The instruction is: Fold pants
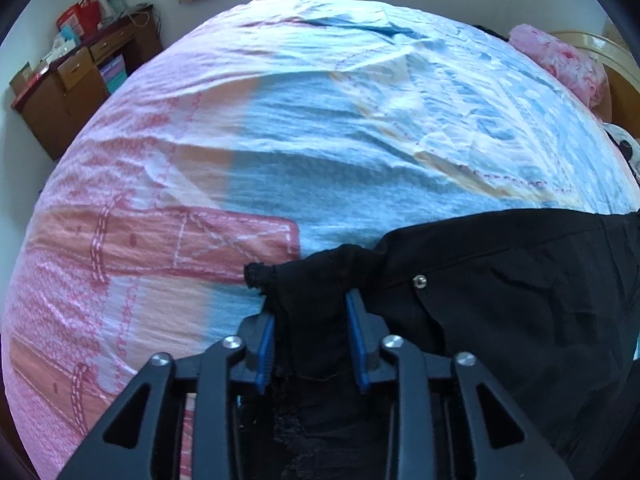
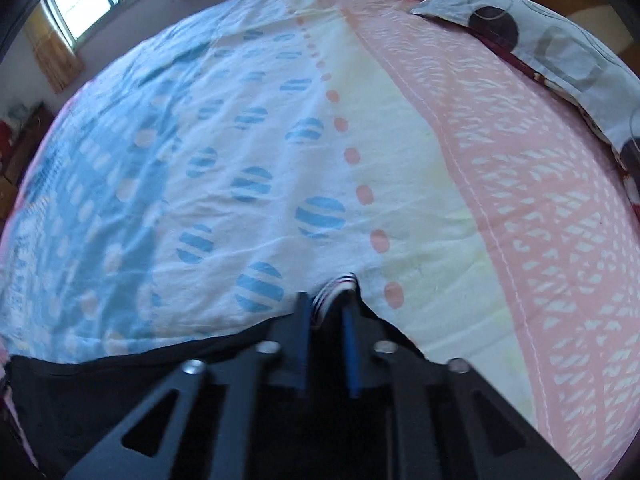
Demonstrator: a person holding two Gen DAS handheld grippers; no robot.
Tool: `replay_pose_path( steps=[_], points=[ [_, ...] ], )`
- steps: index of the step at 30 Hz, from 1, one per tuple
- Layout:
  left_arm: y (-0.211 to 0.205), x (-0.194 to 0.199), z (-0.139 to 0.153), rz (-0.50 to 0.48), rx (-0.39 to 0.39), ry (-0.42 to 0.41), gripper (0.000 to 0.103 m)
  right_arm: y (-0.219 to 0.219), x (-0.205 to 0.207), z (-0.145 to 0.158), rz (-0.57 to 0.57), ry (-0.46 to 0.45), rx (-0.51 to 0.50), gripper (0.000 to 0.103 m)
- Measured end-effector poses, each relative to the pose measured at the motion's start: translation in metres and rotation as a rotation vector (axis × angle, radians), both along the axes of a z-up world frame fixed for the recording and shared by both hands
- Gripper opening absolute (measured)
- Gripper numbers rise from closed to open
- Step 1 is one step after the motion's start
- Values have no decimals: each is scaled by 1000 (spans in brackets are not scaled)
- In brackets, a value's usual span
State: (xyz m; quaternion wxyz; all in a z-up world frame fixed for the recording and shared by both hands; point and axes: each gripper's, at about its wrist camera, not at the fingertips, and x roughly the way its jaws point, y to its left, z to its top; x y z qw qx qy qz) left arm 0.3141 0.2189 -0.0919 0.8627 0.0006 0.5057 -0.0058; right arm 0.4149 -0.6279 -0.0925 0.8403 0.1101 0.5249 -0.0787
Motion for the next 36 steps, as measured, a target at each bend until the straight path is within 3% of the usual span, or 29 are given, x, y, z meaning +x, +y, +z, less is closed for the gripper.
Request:
replay_pose_path(
  steps=[5,12,17,21,27,30,34,36],
  points=[
    [5,-19,29,-5,-44,-93,25,7,-48,55,32,-126,3,10],
    [18,-80,80,-50,-130,-268,25,14,-167,133,73,-325,20,9],
    [24,-124,93,-71,-170,-333,25,11,-263,150,55,-409,39,9],
    [28,-163,89,-98,-203,-358,25,7,-330,138,39,-422,54,9],
    [30,-211,65,-153,-225,-376,25,-2,-399,93,-20,-366,115,9],
    [28,-226,54,-188,-192,-375,29,1,-421,70,-35,-322,132,10],
    [24,-242,37,-211,-84,-344,40,1,-437,50,-57,-261,128,10],
    [25,-250,32,-221,-50,-334,49,2,-444,46,-81,-242,111,18]
  ],
)
